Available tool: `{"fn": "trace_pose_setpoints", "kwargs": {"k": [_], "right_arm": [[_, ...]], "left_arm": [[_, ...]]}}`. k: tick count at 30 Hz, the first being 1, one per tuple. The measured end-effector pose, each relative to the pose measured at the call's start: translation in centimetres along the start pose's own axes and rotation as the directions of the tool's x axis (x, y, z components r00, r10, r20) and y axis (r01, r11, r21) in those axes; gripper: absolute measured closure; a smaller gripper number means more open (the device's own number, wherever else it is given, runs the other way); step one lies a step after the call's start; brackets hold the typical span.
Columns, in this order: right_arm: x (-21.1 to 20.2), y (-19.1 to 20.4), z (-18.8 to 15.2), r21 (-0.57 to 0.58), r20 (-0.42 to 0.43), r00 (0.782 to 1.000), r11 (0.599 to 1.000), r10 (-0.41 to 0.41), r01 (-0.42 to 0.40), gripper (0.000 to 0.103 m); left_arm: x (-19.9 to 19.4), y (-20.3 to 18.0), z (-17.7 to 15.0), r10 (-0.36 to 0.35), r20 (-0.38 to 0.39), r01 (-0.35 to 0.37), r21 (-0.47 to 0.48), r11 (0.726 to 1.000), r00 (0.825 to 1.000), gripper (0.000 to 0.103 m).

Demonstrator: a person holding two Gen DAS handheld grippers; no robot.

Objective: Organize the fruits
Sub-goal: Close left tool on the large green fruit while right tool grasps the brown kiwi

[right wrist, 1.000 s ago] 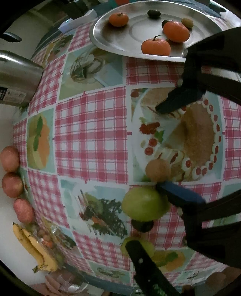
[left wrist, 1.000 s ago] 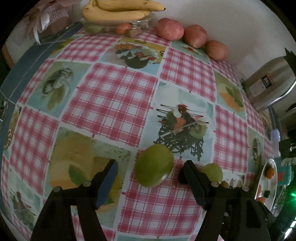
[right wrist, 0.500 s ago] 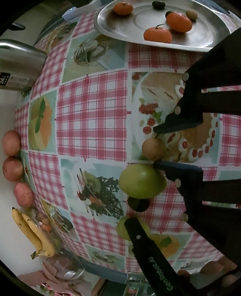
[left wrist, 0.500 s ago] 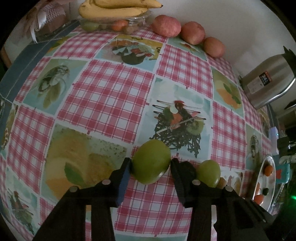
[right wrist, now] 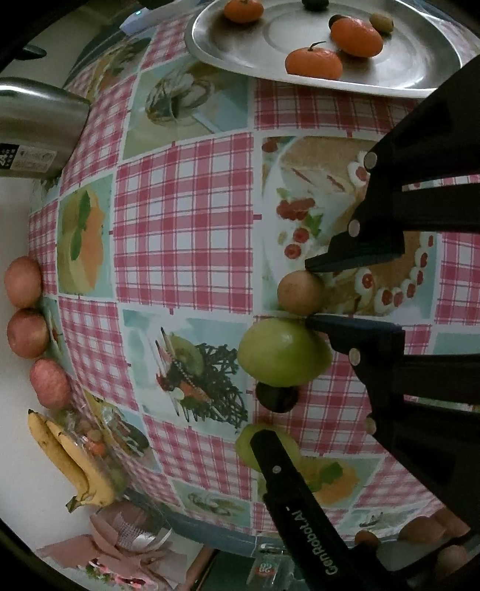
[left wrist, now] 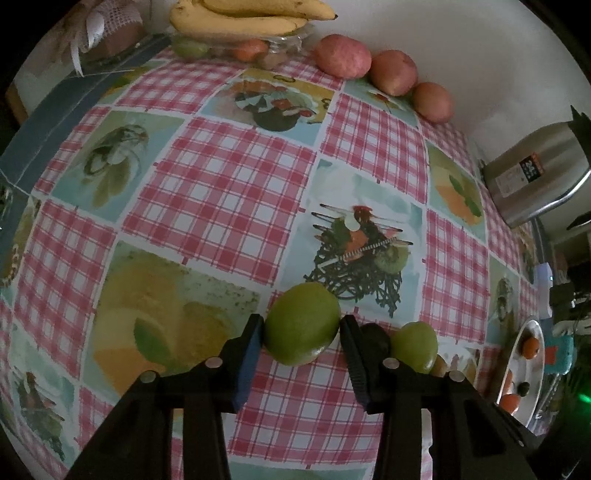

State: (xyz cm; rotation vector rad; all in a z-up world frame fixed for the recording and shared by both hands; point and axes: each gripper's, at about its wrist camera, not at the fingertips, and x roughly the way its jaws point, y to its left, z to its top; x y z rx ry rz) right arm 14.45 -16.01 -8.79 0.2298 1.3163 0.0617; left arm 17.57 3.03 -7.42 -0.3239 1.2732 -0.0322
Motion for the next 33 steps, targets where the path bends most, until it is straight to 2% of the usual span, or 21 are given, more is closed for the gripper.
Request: {"fn": "trace_pose_setpoints", "kwargs": {"k": [5,9,16,17,20,21,23,26,33], "right_arm": [[-1.0,-0.4,0.1,0.014,0.017,1.0,1.0,0.023,-0.023,0.079],[-2.1,-1.0,0.0,0.026,0.039,0.998,0.999,0.044,-0.045,0.084],[-2.5,-2.0,0.0,0.053,0.041,0.997,0.996,0.07,-0.072,0.084],[-2.6,-2.2,0.0,0.061,0.042,0.996,0.995,0.075,-0.078,0.084],[-2.5,-2.6,0.0,0.08,0.043,0.995,0.993,0.087,-0.09,0.084],[-2.4,-2.8,0.1,0.09,0.044,0.995,0.992,0.088,-0.092,0.084],[-2.1,-3.2,0.2,0.11,0.043,0.995,0.989,0.095,-0.099,0.084],[-1.9,-3.6,0.4,0.139,0.043,0.989,0.98,0.14,-0.145,0.084],[-1.2,-2.6,0.4,0.118,0.029,0.986,0.979,0.162,-0.165,0.082]], "left_arm": [[-1.0,0.1,0.2,-0.011,0.016,0.011,-0.004,1.0,1.0,0.062],[-1.8,-0.1,0.4,-0.009,0.031,0.009,0.004,1.0,0.999,0.067],[-1.6,0.0,0.6,-0.019,0.047,0.02,-0.002,1.0,0.999,0.066],[-1.5,0.1,0.6,-0.028,0.046,0.028,-0.006,1.0,0.999,0.064],[-0.9,0.3,0.6,-0.022,0.037,0.022,-0.019,1.0,0.999,0.046],[-0.6,0.3,0.7,-0.021,0.034,0.022,-0.02,1.0,0.999,0.043],[-0.2,0.3,0.8,-0.042,0.025,0.043,-0.026,0.999,0.999,0.043],[0.6,0.2,0.9,-0.036,0.013,0.036,-0.018,0.999,0.999,0.043],[1.4,0.3,1.3,-0.059,0.003,0.059,-0.031,0.998,0.998,0.045]]}}
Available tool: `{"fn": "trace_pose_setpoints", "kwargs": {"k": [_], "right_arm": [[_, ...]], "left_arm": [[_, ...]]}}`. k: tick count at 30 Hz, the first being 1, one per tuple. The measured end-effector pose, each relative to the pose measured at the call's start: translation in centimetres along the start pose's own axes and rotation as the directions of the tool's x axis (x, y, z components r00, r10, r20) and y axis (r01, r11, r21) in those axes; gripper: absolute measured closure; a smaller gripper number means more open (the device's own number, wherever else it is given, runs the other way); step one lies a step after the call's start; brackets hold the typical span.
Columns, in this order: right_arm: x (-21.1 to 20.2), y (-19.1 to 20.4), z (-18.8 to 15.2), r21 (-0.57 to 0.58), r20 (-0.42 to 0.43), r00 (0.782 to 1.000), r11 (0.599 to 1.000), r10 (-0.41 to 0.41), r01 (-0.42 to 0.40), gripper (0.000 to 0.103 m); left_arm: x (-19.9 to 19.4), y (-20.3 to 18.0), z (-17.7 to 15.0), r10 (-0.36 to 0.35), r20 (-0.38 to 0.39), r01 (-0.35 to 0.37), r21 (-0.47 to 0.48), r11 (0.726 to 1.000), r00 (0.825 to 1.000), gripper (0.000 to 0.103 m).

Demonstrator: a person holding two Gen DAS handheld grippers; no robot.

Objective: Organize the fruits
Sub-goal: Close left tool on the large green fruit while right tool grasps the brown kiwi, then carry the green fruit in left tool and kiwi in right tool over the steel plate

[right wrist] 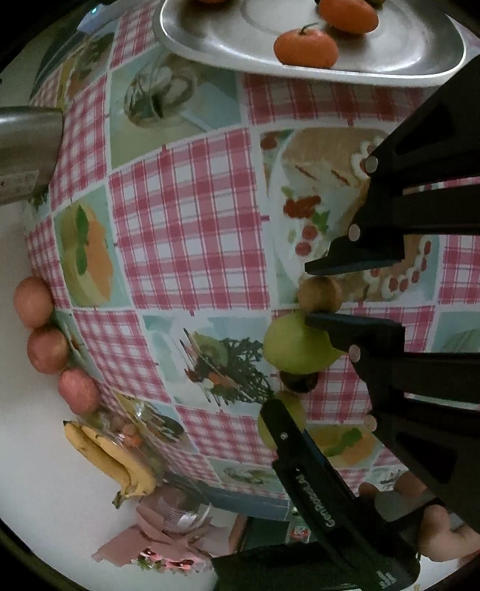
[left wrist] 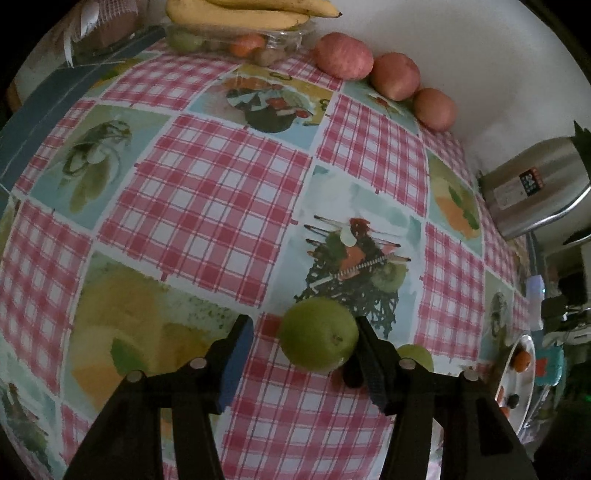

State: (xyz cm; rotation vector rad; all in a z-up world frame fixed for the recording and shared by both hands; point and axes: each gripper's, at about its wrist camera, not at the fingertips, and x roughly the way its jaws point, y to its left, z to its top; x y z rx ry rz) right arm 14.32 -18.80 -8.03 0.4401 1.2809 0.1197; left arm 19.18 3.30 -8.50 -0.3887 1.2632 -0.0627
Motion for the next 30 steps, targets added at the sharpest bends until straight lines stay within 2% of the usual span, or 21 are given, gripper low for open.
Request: {"fn": "trace_pose_setpoints", "kwargs": {"k": [4,6,8,13,15,16,17,18,24,30], "right_arm": [[0.1,-0.1,0.2,0.014,0.012,1.0,1.0,0.002,-0.002,0.08],[0.2,-0.4,0.2,0.033,0.012,1.0,0.999,0.0,-0.001,0.072],[0.2,-1.2,0.2,0.066,0.014,1.0,0.998,0.009,-0.01,0.066],[0.4,-2.7,0.2,0.15,0.016,0.995,0.984,0.098,-0.099,0.066],[0.4,-2.5,0.2,0.148,0.016,0.995,0.984,0.099,-0.1,0.066],[0.4,-2.4,0.1,0.148,0.016,0.995,0.984,0.099,-0.1,0.069],[0.4,-2.4,0.1,0.15,0.015,0.994,0.983,0.108,-0.109,0.077],[0.4,-2.4,0.0,0.153,0.012,0.992,0.981,0.122,-0.123,0.077],[0.2,-2.2,-0.1,0.145,0.004,0.991,0.98,0.133,-0.132,0.077],[-1.6,-2.0,-0.1,0.132,0.046,0.989,0.981,0.137,-0.142,0.077]], "left_arm": [[0.1,0.0,0.0,-0.005,0.001,0.005,0.002,1.0,1.0,0.047],[0.2,0.0,-0.1,-0.015,-0.005,0.015,0.0,1.0,1.0,0.052],[0.2,-0.1,-0.1,-0.008,-0.004,0.008,0.006,1.0,1.0,0.053],[0.4,-0.2,-0.1,-0.009,-0.005,0.009,0.003,1.0,1.0,0.053],[0.4,-0.2,-0.1,-0.02,-0.007,0.02,-0.001,1.0,1.0,0.057],[0.4,-0.1,-0.1,-0.032,-0.009,0.032,-0.004,0.999,0.999,0.059],[0.3,-0.2,-0.1,-0.036,-0.01,0.036,-0.004,0.999,0.999,0.06],[0.2,-0.2,-0.2,-0.032,-0.011,0.032,-0.001,0.999,0.999,0.06],[-0.2,0.0,0.0,-0.025,-0.01,0.025,-0.015,1.0,1.0,0.06],[-1.9,-0.1,0.4,-0.042,0.022,0.043,-0.028,0.999,0.999,0.06]]}}
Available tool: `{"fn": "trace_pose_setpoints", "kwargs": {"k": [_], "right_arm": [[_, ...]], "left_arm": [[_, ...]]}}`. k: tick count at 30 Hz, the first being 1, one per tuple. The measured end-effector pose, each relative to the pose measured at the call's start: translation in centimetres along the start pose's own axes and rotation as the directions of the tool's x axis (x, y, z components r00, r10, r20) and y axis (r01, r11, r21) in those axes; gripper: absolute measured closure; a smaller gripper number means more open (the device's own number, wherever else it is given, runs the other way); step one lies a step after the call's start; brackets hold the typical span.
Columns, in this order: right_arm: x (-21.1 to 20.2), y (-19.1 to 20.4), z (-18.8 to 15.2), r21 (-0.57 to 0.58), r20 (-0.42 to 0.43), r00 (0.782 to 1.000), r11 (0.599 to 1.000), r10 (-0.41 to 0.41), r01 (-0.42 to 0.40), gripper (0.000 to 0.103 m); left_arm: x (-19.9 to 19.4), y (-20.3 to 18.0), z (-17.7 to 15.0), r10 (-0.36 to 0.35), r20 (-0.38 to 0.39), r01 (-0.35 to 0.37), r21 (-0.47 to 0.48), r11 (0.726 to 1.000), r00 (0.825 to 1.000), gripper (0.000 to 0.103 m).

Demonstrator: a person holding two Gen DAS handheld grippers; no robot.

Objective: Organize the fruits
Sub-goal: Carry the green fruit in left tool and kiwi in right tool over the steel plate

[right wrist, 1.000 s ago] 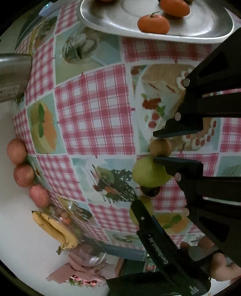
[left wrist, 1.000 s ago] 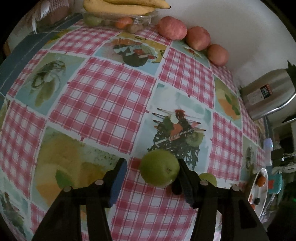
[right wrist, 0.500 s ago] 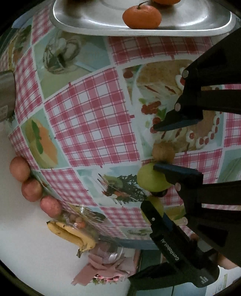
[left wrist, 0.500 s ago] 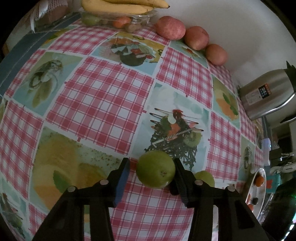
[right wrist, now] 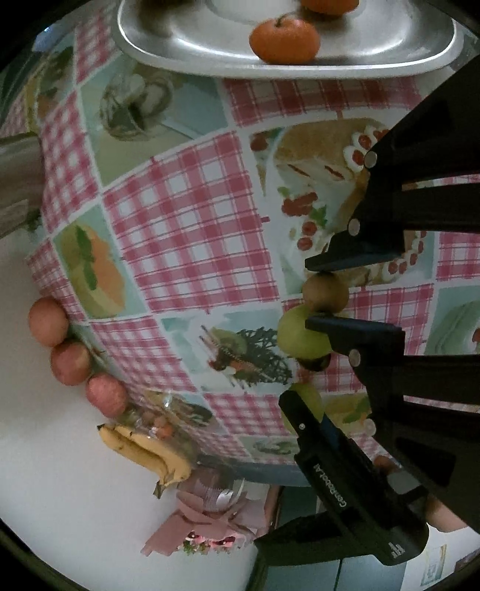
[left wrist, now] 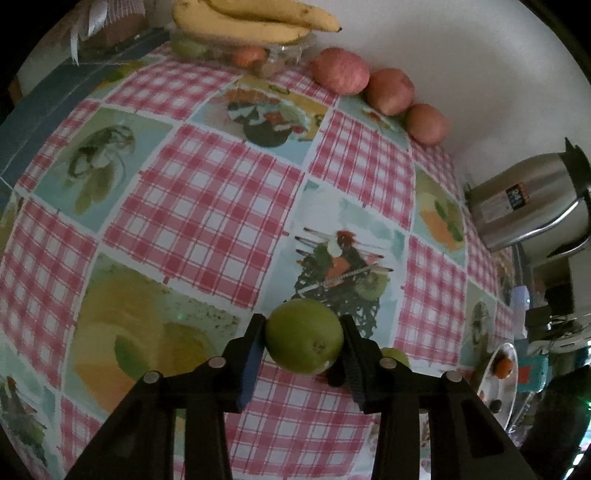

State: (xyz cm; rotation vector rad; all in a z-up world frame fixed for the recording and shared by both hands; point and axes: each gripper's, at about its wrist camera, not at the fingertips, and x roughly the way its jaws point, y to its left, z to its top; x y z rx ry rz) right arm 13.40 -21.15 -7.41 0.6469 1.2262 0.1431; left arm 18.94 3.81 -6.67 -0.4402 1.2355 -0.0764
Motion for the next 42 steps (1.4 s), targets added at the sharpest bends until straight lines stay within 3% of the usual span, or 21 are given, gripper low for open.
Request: {"fn": "trace_pose_setpoints", "kwargs": {"k": [10,24,33,42], "right_arm": [[-3.7,-1.0,0.4,0.019,0.079,0.994,0.997,-0.077,0.075,0.077],[-9.0,-5.6,0.7,0.119,0.171,0.963,0.975,-0.207,0.188,0.077],[-12.2,-9.9,0.9,0.228,0.221,0.932,0.945,-0.287,0.236,0.077],[-15.3,-14.4,0.5,0.336,0.265,0.904,0.911,-0.336,0.24,0.077]], "left_arm": [[-2.4,-3.0,-0.7,0.001,0.026,-0.002,0.06,0.998,1.0,0.06],[-2.6,-9.2,-3.7,-0.047,0.007,0.045,0.19,0.981,0.999,0.06],[-1.7,-14.8,-6.9,-0.079,-0.037,0.087,0.314,0.945,0.996,0.061],[-0.5,-20.2,-10.4,-0.104,-0.082,0.13,0.446,0.886,0.991,0.06]]}}
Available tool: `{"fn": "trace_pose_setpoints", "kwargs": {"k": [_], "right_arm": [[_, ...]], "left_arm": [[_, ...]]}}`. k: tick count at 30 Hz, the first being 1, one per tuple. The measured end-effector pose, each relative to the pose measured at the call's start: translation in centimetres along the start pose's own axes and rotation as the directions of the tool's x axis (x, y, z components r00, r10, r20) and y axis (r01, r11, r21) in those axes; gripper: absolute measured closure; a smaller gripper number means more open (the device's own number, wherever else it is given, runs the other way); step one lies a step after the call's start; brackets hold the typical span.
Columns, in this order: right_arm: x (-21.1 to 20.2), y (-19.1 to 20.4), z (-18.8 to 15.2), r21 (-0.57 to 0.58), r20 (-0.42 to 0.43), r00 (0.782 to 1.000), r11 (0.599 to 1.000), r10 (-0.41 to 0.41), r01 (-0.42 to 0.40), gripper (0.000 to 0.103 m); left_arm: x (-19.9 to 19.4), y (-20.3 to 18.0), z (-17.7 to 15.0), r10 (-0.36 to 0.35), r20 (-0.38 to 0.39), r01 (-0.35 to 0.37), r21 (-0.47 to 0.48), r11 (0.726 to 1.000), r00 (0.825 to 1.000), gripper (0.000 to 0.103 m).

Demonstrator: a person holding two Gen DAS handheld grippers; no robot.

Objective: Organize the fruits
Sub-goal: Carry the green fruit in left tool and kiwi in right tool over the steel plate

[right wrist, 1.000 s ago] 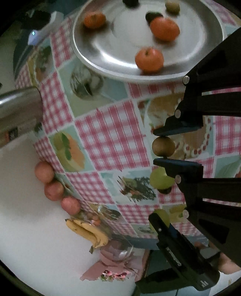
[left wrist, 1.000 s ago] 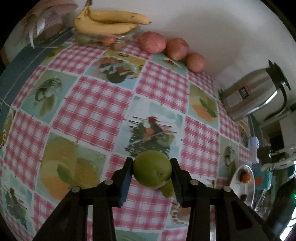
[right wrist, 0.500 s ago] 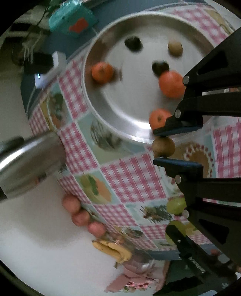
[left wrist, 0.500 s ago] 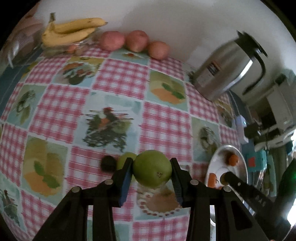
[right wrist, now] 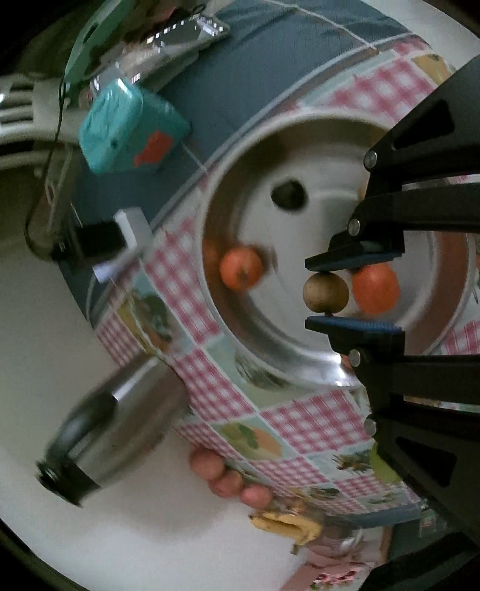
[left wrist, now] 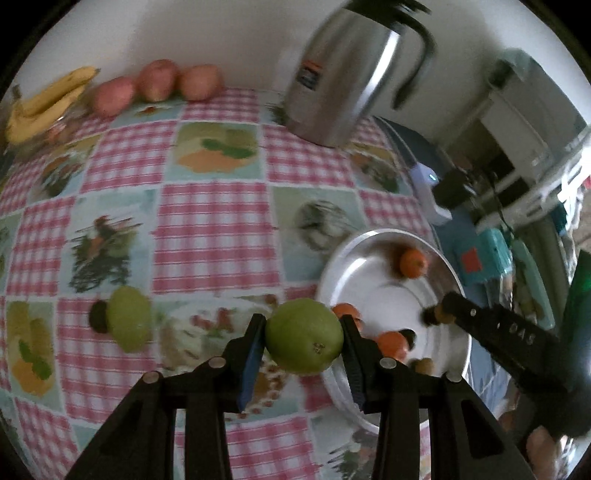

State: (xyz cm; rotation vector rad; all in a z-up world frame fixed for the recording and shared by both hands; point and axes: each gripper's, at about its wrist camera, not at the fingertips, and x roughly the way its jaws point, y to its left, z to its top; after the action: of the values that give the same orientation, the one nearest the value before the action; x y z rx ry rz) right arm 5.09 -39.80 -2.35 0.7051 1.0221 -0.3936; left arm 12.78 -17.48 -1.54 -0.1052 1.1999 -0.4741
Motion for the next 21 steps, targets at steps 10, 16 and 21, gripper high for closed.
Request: {"fn": "trace_pose_setpoints", "kwargs": {"k": [10,16,21], "right_arm": [[0.6,-2.6,0.4,0.041,-0.013,1.0,0.999,-0.022,0.022,0.077],[1.8,-3.0,0.0,0.042,-0.046,0.998,0.998,-0.046,0.047,0.077],[2.0,-3.1,-0.1,0.04,-0.052,0.996,0.996,-0.074,0.076,0.077]], "left_arm": [[2.6,-4.2,-1.6,0.007,-0.046,-0.001,0.113,0.994,0.999,0.06],[3.8,-4.8,-2.3,0.028,-0.074,-0.017,0.142,0.99,0.997,0.06],[4.1,-4.8,-2.4,0.035,-0.083,-0.023,0.148,0.989,0.996,0.06]]}}
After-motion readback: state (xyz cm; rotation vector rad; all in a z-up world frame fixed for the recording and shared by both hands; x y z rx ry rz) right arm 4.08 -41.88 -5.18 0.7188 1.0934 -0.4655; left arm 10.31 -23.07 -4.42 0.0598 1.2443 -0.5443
